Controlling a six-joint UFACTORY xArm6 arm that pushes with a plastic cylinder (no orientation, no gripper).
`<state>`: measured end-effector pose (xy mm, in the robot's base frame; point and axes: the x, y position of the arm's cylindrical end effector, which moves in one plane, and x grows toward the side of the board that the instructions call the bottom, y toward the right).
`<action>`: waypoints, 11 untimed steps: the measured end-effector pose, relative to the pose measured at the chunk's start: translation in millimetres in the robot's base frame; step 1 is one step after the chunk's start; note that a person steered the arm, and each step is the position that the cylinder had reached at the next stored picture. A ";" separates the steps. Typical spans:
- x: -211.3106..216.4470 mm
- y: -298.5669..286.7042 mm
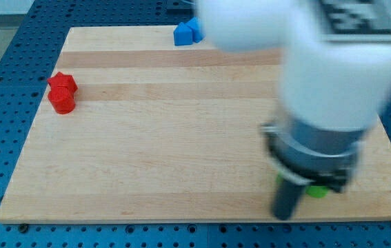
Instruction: Push the green blocks diagonal to the yellow blocks
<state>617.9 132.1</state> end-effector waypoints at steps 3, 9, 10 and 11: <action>-18.8 74.0; -43.7 53.6; -78.3 14.1; -103.7 -82.0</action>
